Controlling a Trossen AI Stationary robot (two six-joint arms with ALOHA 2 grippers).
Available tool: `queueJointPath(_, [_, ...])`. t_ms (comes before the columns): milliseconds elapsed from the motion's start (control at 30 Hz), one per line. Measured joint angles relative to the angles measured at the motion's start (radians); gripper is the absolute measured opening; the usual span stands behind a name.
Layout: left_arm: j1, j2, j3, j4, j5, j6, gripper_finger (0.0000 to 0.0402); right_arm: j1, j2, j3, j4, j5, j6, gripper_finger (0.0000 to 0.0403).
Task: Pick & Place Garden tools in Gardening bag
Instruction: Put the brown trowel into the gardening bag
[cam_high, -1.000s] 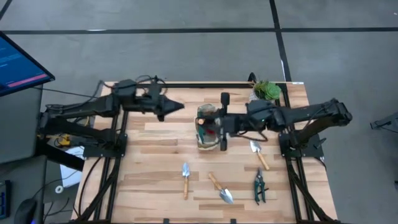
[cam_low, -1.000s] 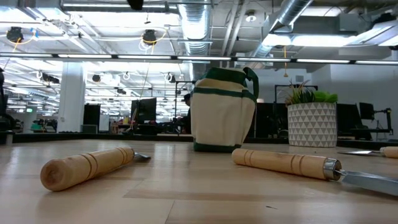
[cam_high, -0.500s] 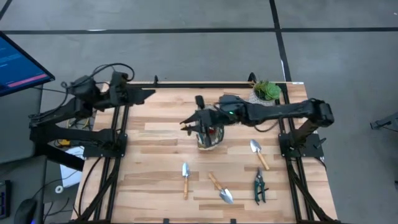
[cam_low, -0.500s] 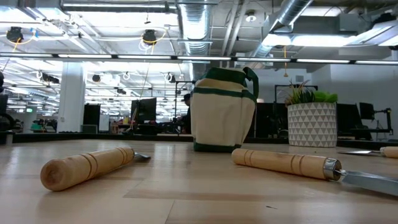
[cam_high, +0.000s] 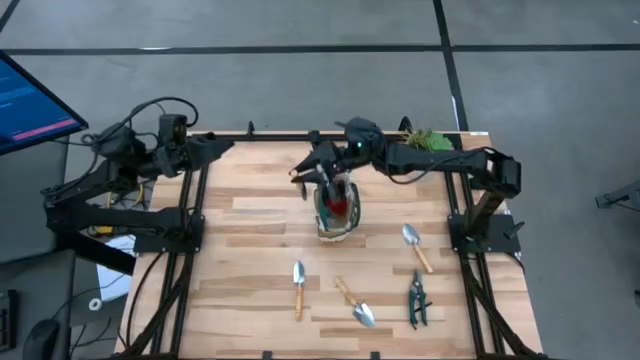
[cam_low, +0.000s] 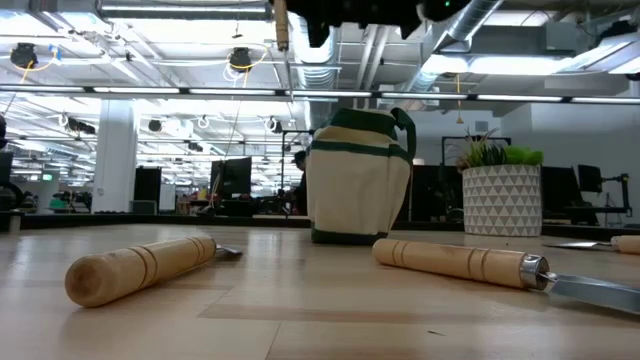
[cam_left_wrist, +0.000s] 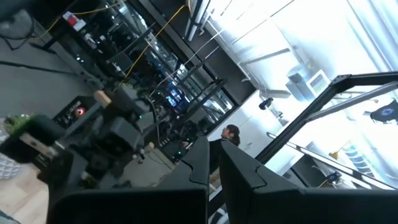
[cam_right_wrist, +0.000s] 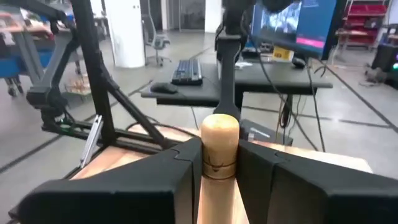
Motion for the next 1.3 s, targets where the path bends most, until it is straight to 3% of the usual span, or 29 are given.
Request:
queueJointPath(133, [0.0,0.002,0.0,0.0,0.0,0.001,0.0004,-0.037,0.004,-0.047,0.042,-0.056,0.048,0.0062])
queueJointPath(433, [0.0,0.002,0.0,0.0,-0.002,0.051,0.0004,-0.055,-0.03,-0.243,0.319,-0.056,0.139,0.0062])
queueJointPath(867, [0.0,0.02,0.0,0.001,-0.013,0.082,0.0004,-0.1,-0.025,-0.304,0.313,-0.057,0.104,0.0062])
queueJointPath(1100, [0.0,0.034,0.0,0.001,-0.013,0.082,0.0004,-0.108,-0.025,-0.315,0.313,-0.134,0.093,0.0062])
queueJointPath(1300, [0.0,0.046,-0.001,-0.003,-0.013,0.082,0.0004,-0.106,-0.025,-0.315,0.309,-0.134,0.069,0.0062])
